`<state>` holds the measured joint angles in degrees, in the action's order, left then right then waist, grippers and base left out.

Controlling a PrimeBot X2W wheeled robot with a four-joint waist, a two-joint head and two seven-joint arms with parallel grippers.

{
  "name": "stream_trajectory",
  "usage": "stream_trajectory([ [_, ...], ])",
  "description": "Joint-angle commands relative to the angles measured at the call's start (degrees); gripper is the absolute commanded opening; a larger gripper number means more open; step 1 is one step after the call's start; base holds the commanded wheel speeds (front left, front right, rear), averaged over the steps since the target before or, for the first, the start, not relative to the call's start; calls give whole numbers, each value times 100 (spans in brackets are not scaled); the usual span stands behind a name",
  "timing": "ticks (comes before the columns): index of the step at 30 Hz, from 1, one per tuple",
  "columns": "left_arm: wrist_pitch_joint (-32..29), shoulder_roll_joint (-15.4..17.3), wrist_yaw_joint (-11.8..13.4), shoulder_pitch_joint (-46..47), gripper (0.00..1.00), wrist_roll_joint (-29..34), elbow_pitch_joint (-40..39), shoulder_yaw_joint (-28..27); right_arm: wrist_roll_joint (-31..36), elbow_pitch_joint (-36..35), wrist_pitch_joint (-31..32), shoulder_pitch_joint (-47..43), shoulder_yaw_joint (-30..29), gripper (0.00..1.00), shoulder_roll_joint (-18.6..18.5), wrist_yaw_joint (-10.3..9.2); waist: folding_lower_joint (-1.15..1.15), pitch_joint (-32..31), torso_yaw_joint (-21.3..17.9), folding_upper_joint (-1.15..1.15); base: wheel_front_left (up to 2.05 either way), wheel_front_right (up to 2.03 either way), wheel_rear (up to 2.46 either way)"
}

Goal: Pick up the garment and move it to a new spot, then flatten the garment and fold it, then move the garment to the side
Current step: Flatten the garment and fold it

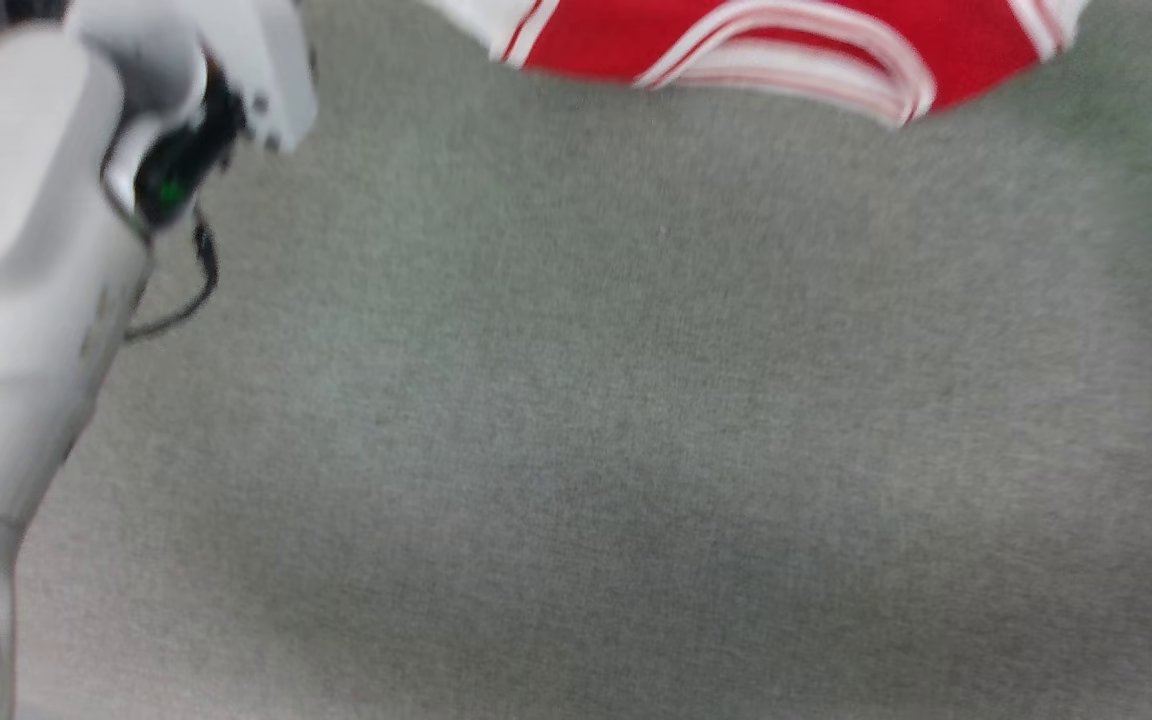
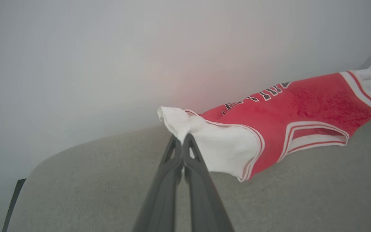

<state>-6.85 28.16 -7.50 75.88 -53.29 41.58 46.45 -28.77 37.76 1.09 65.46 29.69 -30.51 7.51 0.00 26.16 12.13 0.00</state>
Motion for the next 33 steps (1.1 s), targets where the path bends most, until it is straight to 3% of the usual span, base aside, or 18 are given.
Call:
stream_trajectory([
  [1, 3, 121, 4, -216, 0, -28, -33, 40, -228, -135, 127, -257, 115, 0, -140, -5, 0, -728, -155, 0, 0, 0, 0],
  [6, -54, 559, 16, -1148, 0, -110, -329, 232, -1141, -785, 830, -1218, 501, 0, -832, -5, 0, -1220, -254, 0, 0, 0, 0],
  [12, -77, 1131, 332, -2389, 0, -383, -1070, 261, -1932, -1389, 1315, -2496, 619, 0, -1338, -5, 0, -1660, -330, 0, 0, 0, 0],
  [26, 152, 2707, 1923, -5231, 0, -1120, -3929, 151, -2881, -2631, 2062, -5073, 136, 0, -2101, -5, 0, -2012, -348, 0, 0, 0, 0],
  [33, 433, 3097, 2378, -6050, 0, -1347, -4622, 136, -2994, -3146, 2414, -6210, -416, 0, -2090, -5, 0, -1985, -330, 0, 0, 0, 0],
])
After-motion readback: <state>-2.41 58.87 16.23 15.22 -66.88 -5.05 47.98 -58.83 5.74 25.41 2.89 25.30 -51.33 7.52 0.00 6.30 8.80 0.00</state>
